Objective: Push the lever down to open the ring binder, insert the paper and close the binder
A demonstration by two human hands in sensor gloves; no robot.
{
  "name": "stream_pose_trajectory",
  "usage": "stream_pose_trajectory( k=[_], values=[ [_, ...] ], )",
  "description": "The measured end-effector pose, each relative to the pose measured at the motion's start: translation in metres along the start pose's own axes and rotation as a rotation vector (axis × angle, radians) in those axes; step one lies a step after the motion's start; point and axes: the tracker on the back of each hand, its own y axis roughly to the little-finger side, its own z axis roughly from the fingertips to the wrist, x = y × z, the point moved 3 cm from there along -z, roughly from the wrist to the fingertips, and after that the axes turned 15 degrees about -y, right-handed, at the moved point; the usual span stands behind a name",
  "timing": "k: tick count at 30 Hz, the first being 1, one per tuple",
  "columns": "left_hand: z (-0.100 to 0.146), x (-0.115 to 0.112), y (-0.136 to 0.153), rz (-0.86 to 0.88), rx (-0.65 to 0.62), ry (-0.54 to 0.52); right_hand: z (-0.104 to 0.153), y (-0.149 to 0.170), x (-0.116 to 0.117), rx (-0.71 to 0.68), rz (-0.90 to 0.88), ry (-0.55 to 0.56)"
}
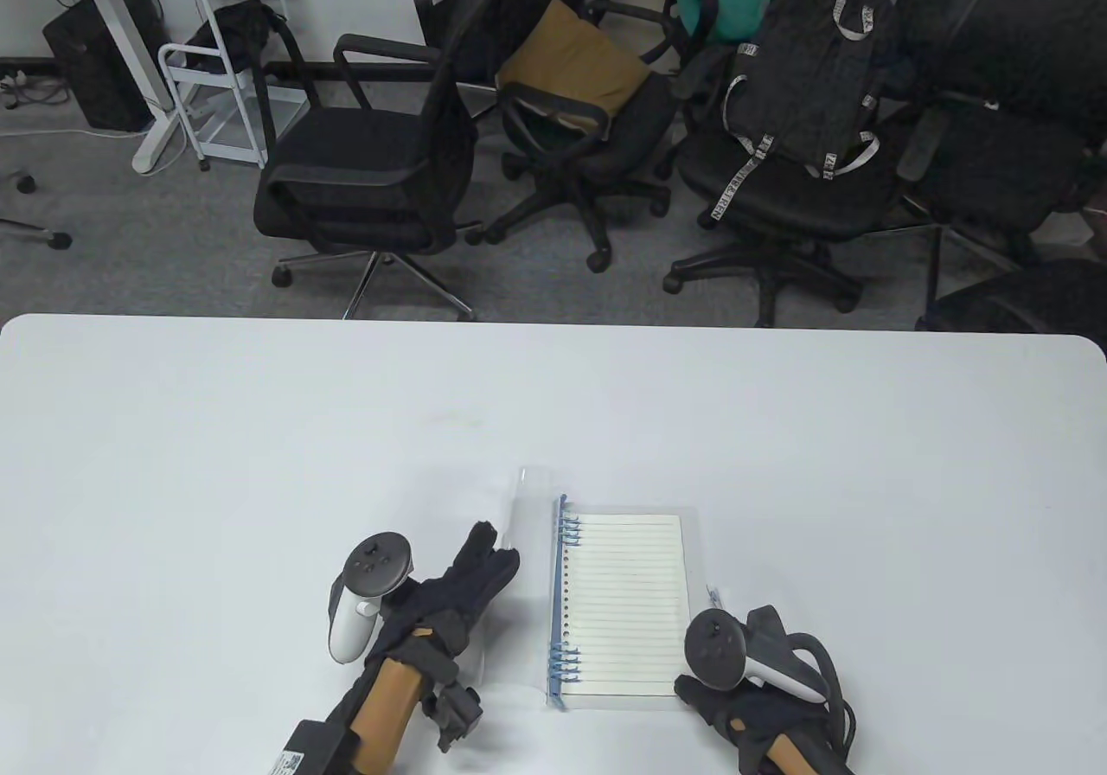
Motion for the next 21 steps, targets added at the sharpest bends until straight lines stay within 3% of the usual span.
stream_pose_trajectory(
  k=[4,5,9,12,15,18,21],
  values=[
    [0.005,0.004,-0.020,0.149,-0.199,-0.085,0.000,0.001,0.000,-0.004,-0.007,-0.003],
    [0.006,0.004,-0.026,0.178,-0.237,-0.065,0.000,0.001,0.000,-0.005,-0.008,-0.004],
    [0.012,-0.014,-0.044,0.329,-0.276,0.184,0.000,0.003,-0.001,-0.008,-0.025,-0.001],
    [0.013,-0.030,-0.042,0.332,-0.257,0.270,0.000,0.005,-0.002,-0.013,-0.038,0.007],
    [0.013,-0.052,-0.039,0.095,-0.262,0.324,0.001,0.006,-0.001,-0.021,-0.045,0.032],
    [0.015,-0.076,-0.034,-0.275,-0.309,0.354,0.002,0.011,-0.002,-0.044,-0.077,0.029],
    [0.020,-0.097,-0.029,-0.470,-0.328,0.415,0.003,0.020,-0.004,-0.089,-0.158,0.017]
  ],
)
